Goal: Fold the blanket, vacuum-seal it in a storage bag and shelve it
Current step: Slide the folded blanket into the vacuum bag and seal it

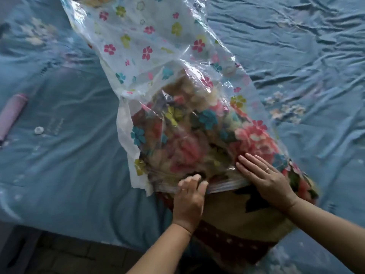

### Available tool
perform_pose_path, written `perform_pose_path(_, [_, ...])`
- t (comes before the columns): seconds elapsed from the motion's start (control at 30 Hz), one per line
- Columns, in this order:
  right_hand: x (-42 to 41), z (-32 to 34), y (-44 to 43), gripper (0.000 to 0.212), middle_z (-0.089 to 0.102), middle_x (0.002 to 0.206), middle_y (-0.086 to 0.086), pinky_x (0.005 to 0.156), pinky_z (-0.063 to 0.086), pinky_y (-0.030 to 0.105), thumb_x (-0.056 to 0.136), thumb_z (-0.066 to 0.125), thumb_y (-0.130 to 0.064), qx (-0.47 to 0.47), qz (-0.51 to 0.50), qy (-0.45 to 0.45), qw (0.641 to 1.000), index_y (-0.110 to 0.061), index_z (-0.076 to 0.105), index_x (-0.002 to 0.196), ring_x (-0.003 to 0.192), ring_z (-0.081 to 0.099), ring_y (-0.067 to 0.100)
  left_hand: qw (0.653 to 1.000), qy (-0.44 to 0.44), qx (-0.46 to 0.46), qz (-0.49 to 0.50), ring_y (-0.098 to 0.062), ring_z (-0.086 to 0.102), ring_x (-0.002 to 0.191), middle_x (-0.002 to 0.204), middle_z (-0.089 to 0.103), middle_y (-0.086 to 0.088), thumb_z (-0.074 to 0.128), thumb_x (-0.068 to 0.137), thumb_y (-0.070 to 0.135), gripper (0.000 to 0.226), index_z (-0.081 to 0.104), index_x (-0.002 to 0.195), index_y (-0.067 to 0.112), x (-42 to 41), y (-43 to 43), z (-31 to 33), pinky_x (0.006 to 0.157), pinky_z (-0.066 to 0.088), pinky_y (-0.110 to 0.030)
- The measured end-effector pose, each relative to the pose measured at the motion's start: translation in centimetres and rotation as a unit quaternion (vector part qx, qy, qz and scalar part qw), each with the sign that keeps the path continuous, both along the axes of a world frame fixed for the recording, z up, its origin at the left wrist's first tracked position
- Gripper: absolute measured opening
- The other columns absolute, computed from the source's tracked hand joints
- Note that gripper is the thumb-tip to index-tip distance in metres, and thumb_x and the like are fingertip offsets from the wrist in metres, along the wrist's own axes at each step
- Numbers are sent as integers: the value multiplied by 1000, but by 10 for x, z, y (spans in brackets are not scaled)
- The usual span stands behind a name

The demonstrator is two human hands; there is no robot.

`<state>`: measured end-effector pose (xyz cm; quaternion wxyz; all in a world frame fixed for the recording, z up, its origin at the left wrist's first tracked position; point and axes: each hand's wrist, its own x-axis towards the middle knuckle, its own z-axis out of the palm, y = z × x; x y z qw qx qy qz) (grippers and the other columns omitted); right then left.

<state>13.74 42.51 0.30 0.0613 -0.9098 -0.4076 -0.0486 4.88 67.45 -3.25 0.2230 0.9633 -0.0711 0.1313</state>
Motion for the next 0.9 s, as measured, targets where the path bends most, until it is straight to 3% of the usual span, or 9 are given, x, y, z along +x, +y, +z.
perform_pose_path(0.13, [-3,2,32,45,43,149,14,110,36,54,98,39,-8,-7,-28,-44,999,-12,48,141,140,39,30,985,97,2,142,-30,26,140,149,31,-15,53,79,26,74,29,145,5,-1,33,-14,118,15,-45])
perform_pose_path(0.2, [-11,-2,57,43,43,150,12,112,34,53,98,42,-12,3,-20,-61,998,-14,51,141,140,40,28,981,103,3,163,-26,7,149,158,15,-14,51,82,13,80,12,151,3,-2,45,-22,121,6,-44])
perform_pose_path(0.27, [-19,-11,78,40,45,149,8,112,35,50,99,45,-16,6,-6,-55,998,-16,55,138,138,42,26,981,93,-21,167,-27,7,149,160,11,-14,40,84,-1,78,5,153,5,-4,46,-25,120,9,-40])
perform_pose_path(0.43, [-28,-18,73,39,59,136,6,109,37,46,104,34,-16,-17,2,-31,999,-9,66,125,130,52,29,981,116,-23,156,-36,43,131,137,51,-26,33,81,-3,58,41,139,-2,-25,30,-22,113,32,-37])
perform_pose_path(0.57, [-54,-5,45,47,60,134,4,113,30,41,106,24,-18,-53,-3,-18,998,-8,67,122,128,53,26,976,209,17,49,-32,62,116,126,63,-19,35,79,4,52,66,121,3,-45,13,-15,91,55,-43])
perform_pose_path(0.67, [-81,-8,40,42,54,141,5,118,23,42,99,35,-19,-95,-75,4,993,-10,57,134,138,40,21,967,252,19,37,-30,60,119,130,61,-16,36,82,15,50,68,120,8,-44,15,-11,93,54,-41])
perform_pose_path(0.8, [-117,-13,59,64,36,155,6,119,18,49,100,22,-55,-147,-224,98,958,-16,42,146,147,22,23,977,178,-52,106,-25,30,139,151,37,-14,25,96,61,71,45,142,11,-62,27,-9,113,23,-43])
perform_pose_path(0.83, [-123,-13,67,70,31,157,8,118,17,51,96,20,-63,-161,-242,115,950,-20,37,149,148,21,26,959,190,-129,167,-24,25,141,155,29,-12,23,91,72,83,35,147,12,-68,28,-4,115,21,-44])
perform_pose_path(0.9, [-130,-14,81,76,27,158,14,117,15,56,88,26,-72,-181,-251,131,942,-26,30,150,147,20,34,846,281,-319,321,-23,19,144,159,16,-7,34,78,82,101,16,152,16,-73,28,12,117,22,-46])
